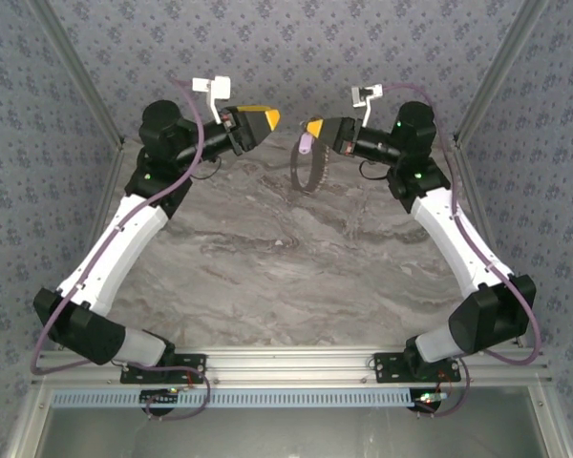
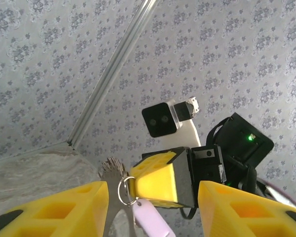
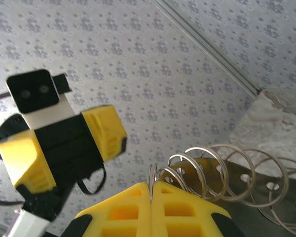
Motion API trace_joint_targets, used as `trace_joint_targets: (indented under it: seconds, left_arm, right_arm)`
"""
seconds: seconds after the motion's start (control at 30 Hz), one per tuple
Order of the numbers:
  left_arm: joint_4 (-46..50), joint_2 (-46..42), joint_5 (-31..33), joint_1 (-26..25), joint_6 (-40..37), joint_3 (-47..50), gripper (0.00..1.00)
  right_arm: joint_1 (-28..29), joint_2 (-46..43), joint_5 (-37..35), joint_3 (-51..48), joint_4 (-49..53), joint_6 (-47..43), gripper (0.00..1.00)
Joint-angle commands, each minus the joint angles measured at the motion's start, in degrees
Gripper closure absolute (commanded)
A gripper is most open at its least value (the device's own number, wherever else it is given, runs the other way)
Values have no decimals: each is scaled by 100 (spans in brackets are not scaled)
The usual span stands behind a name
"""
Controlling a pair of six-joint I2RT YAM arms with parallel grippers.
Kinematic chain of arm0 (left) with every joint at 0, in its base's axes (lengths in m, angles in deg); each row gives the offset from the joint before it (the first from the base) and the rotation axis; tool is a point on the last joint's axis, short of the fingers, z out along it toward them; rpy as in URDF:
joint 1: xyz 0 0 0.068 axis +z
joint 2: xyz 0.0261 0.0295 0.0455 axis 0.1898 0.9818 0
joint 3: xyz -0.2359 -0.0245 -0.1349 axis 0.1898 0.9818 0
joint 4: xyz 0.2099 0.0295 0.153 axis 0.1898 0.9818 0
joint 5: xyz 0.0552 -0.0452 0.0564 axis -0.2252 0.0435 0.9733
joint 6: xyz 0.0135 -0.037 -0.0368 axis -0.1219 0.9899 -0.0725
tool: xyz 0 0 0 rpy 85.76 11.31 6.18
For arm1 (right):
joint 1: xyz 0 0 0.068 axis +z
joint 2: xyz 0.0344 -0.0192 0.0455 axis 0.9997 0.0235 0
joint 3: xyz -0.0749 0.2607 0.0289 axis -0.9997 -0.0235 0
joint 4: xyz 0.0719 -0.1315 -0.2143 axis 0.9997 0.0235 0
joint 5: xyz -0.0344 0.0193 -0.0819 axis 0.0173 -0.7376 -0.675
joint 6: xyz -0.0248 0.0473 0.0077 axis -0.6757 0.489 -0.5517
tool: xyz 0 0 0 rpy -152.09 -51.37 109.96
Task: Put the keys on the keyring
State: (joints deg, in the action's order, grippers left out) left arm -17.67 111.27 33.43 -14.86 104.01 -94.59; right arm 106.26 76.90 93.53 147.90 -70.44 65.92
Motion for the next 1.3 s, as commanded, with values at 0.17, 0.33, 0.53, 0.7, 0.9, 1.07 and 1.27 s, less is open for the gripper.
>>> trace_joint_targets:
  seconds: [0.17,0.33,0.53,0.7,0.9,1.07,1.27]
  left_arm:
    - [1178,135,-1141,137,-928,-553,49]
    - [1858,405,-1657,139,-1256,-1026,59]
    - [1856,561,-1958,97,-1212,-1124,68]
    - [1891,662,-2103,10,-1211,-1169,69]
    - [1983,749,-2186,-104,-1273,-1210,71]
    - [1999,762,-2215,-134,-1293,-1208,72]
    - [2014,786,-2213,-165,-1308,-1172,72]
  right_arm:
    - [-177,-173,934,609,1663,-1389,100]
    - [-144,-94,1270,864,2079,-1743,100]
    - [21,-39,1429,983,2173,-1785,100]
    - [117,-16,1382,1012,2136,-1769,100]
    - [194,20,1365,1028,2033,-1693,100]
    - [221,33,1347,1011,1975,-1672,100]
    - [240,30,1329,1003,1930,-1645,100]
